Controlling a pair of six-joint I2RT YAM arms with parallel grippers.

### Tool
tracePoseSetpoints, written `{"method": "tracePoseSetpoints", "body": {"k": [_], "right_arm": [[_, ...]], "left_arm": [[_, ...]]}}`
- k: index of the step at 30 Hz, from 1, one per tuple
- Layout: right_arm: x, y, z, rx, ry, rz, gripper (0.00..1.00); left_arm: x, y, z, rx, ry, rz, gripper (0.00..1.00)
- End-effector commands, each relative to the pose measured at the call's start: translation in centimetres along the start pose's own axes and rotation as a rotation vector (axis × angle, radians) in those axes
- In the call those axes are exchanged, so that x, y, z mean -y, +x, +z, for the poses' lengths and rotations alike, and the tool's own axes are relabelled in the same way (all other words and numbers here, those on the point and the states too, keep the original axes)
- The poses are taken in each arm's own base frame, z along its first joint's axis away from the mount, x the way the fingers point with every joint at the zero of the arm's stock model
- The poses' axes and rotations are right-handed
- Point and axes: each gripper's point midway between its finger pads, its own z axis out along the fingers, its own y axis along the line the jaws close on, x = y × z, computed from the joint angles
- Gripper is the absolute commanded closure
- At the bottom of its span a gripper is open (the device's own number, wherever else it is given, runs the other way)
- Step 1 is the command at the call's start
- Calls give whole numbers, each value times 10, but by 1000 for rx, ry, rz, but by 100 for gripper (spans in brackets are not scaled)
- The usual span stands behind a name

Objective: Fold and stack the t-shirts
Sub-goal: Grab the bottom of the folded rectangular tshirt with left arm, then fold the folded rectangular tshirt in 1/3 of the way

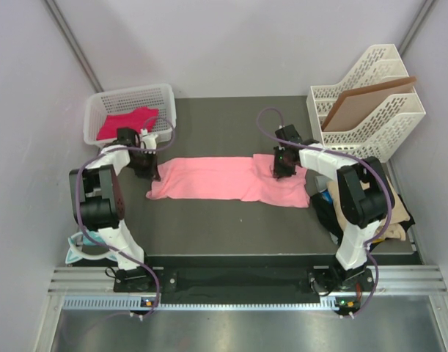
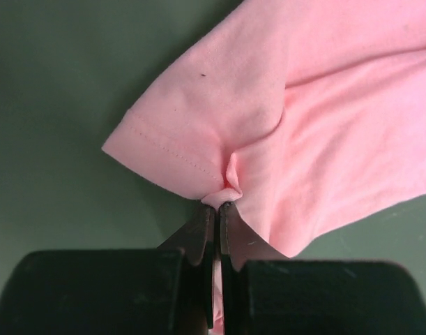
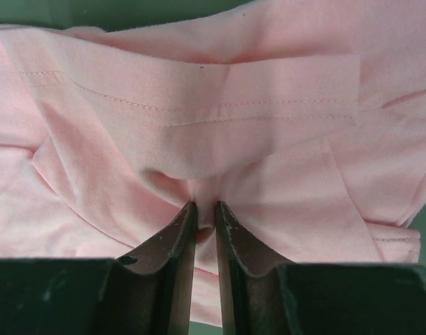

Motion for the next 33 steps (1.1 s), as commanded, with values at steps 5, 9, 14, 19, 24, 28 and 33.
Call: {"method": "tracePoseSetpoints", "body": {"k": [5,9,14,19,24,28,33], "right_arm": [[-7,-15,-22,67,-33,-20,83],[-8,-15,-26,71,-43,-22,83],[-11,-18,-34,83,-60,-28,82],[-16,-15,-41,80,-90,-34,77],[-15,-13,-42,80,-90,-35,73],[-15,-12,-43,83,-92,-41,72],[-14,-13,-46,91,-93,-46,72]], "left_arm": [[-44,11,-50,19,-121,-38,100],[-65,20,-59,10,-165,-43,100],[-70,21,-67,16,-215,-32,100],[-52,-1,-81,61,-190,-27,100],[-17,-33,-104,111,-191,26,100],[5,-44,-112,101,-236,53,100],[38,-55,-110,83,-255,69,100]]}}
